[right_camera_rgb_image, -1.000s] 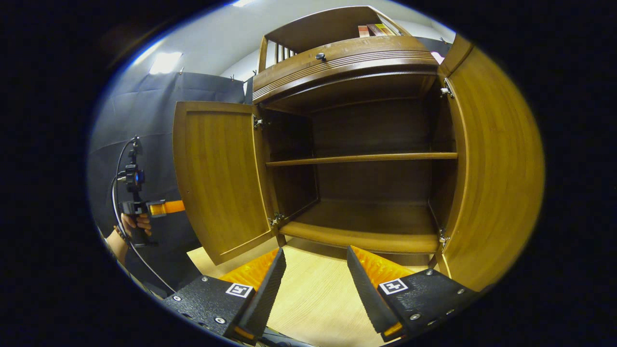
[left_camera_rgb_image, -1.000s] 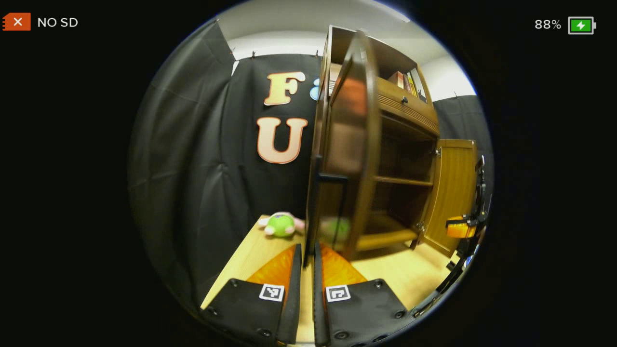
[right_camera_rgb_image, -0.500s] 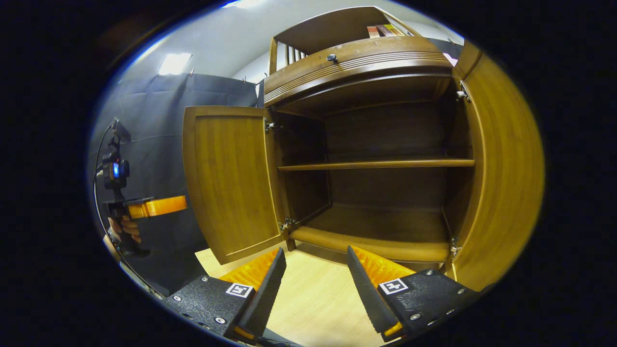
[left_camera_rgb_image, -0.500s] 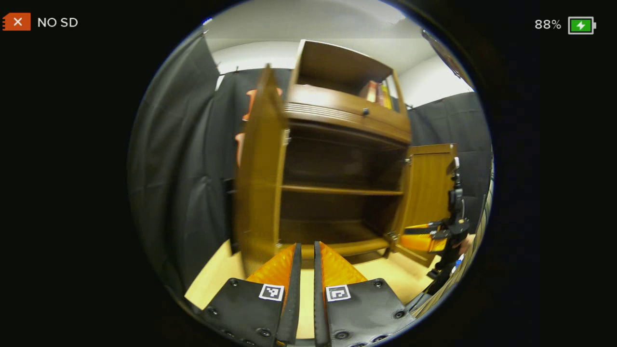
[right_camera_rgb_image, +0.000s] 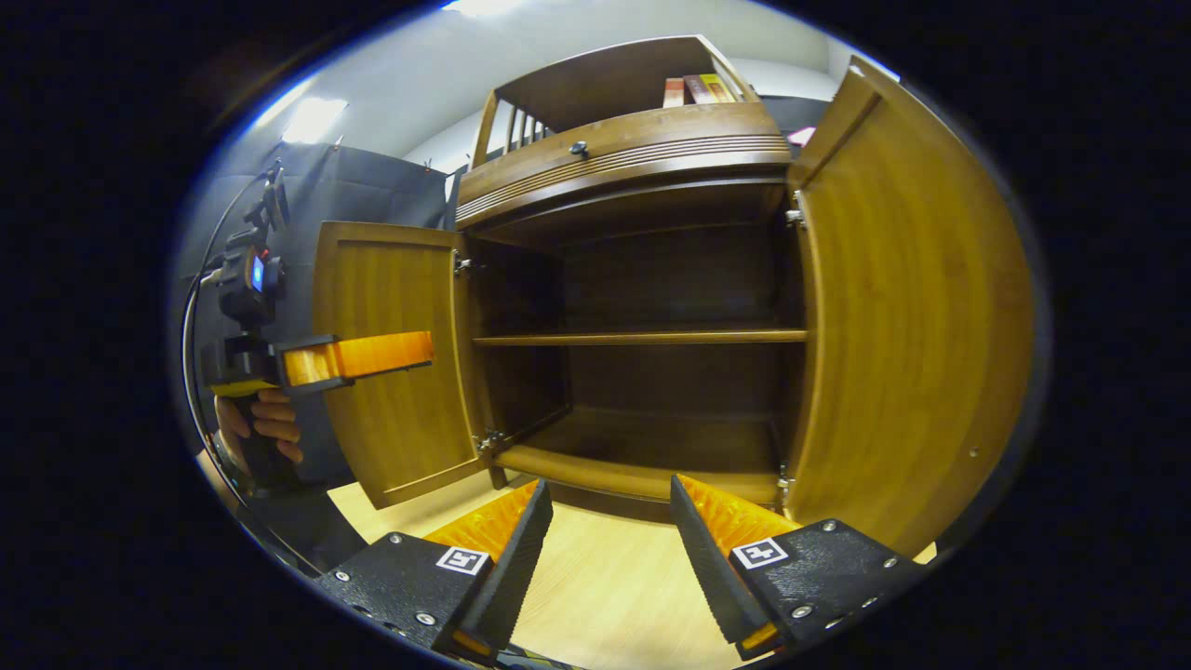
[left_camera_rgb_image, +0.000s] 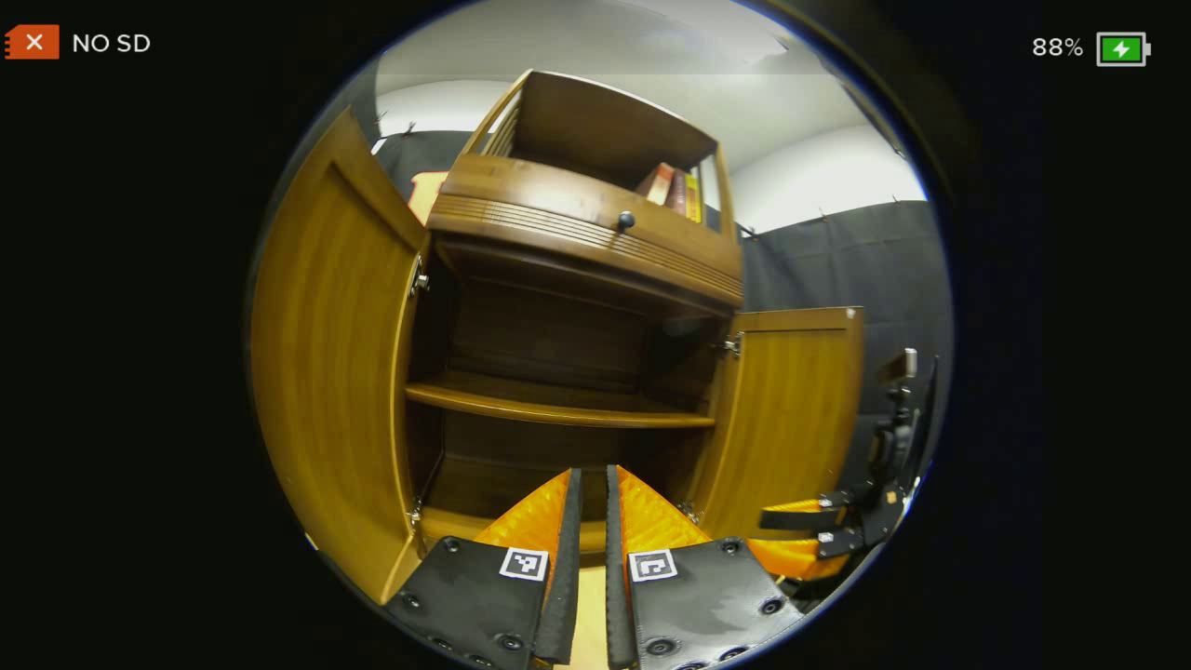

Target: Open the right door of the double-door shoe cabinet with the right hand, and open the left door with the left hand.

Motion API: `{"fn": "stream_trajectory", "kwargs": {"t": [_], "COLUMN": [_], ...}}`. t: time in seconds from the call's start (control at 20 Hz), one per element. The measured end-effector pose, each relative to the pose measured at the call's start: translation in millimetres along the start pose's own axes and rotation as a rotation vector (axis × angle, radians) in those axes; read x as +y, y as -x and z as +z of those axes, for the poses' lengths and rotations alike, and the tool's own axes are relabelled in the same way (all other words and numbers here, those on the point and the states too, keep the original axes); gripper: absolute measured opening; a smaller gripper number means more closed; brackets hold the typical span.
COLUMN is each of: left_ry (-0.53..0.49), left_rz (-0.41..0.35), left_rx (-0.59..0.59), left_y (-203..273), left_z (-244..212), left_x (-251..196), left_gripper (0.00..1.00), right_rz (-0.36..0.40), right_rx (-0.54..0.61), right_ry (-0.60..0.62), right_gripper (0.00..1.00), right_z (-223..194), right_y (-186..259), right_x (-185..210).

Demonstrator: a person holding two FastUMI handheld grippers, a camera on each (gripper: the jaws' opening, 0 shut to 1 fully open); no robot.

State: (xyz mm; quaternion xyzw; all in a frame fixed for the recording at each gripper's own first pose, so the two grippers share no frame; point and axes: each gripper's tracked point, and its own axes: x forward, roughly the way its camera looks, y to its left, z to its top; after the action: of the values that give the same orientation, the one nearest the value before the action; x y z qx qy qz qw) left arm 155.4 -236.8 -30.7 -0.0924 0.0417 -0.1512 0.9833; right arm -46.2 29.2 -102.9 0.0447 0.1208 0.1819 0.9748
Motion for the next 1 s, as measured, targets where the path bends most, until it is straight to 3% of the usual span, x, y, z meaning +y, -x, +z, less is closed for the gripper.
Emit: {"fn": "stream_trajectory", "kwargs": {"t": [0.1,0.15,0.3,0.4,0.7,0.95,1.0], "left_ry": [-0.084,-0.118,-0.184,-0.181,-0.18,-0.178,-0.178], "left_rz": [0.152,0.181,0.175,0.135,0.154,0.186,0.192], "left_rx": [-0.005,-0.007,-0.027,-0.024,-0.068,-0.063,-0.068], "left_y": [-7.5,-9.3,-5.8,-6.2,-2.4,1.5,0.8], "left_z": [-8.8,-14.5,-19.3,-22.1,-8.8,-9.3,-9.0], "left_x": [13.1,13.8,-10.8,-25.1,-25.3,-15.8,-14.1], "left_gripper": [0.16,0.18,0.18,0.18,0.19,0.8,0.82], "right_rz": [-0.035,-0.05,-0.079,-0.077,-0.039,-0.023,-0.023], "right_rx": [-0.004,-0.006,-0.005,-0.004,0.001,0.012,0.015], "right_ry": [-0.006,-0.007,-0.015,-0.027,-0.038,-0.022,-0.018], "right_gripper": [0.8,0.8,0.8,0.8,0.8,0.8,0.8], "right_z": [0.0,-0.3,-2.5,-3.1,-4.5,-8.0,-9.2], "right_y": [7.9,11.0,14.9,13.7,5.4,1.2,1.0], "right_x": [-11.2,-16.3,-26.1,-26.9,-16.8,-11.9,-11.6]}}
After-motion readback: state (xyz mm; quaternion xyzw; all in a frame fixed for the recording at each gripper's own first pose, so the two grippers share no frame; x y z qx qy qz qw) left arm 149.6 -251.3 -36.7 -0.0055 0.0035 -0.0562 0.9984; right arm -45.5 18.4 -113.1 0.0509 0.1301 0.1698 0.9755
